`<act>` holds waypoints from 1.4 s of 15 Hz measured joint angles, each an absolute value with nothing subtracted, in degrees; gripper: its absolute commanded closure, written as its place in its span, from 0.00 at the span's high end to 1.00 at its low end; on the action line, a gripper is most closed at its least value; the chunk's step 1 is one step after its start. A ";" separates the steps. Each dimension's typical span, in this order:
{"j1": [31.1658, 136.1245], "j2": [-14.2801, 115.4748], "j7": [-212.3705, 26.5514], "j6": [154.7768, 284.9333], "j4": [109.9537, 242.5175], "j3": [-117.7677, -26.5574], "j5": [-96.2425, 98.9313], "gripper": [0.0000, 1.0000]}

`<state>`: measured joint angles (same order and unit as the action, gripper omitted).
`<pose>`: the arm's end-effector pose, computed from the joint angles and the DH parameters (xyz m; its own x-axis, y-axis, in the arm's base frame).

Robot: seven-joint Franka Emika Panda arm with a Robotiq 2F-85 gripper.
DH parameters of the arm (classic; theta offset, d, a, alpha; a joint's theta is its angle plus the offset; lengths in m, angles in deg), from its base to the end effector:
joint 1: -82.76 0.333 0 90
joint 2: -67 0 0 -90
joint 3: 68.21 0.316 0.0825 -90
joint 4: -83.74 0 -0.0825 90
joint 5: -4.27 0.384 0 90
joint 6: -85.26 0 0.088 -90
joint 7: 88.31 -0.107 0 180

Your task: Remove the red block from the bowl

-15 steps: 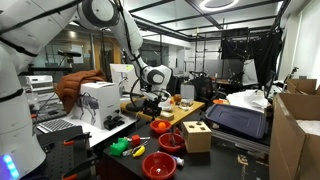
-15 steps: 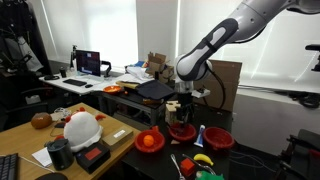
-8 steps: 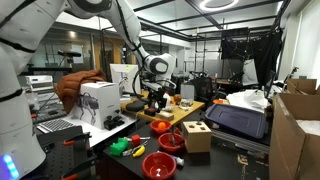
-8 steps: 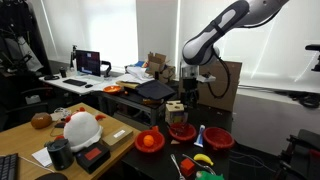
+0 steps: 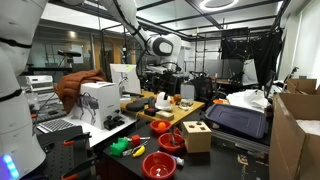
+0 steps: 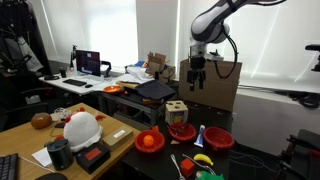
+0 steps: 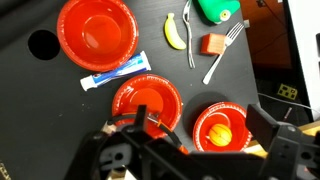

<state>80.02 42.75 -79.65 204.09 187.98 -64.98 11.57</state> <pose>0.6260 0.0097 0.2934 0.9838 0.0958 -0.1513 0.0735 -0.9864 -0.1469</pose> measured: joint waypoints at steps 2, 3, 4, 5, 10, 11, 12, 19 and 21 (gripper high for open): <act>79.56 44.96 -79.34 202.27 188.00 -65.72 11.51 1.00; 79.32 45.87 -78.81 201.08 188.00 -65.94 11.51 1.00; 79.11 46.73 -78.19 199.84 188.00 -66.16 11.51 1.00; 78.92 47.51 -77.72 198.61 188.00 -66.34 11.51 1.00; 78.23 50.30 -75.25 193.74 187.99 -66.64 11.66 1.00; 78.18 50.76 -74.94 193.53 188.00 -66.66 11.66 1.00; 78.16 51.21 -74.82 193.46 188.00 -66.66 11.66 1.00; 78.47 56.00 -74.63 193.45 188.45 -66.66 11.63 1.00; 78.56 57.74 -74.63 193.59 188.74 -66.66 11.53 1.00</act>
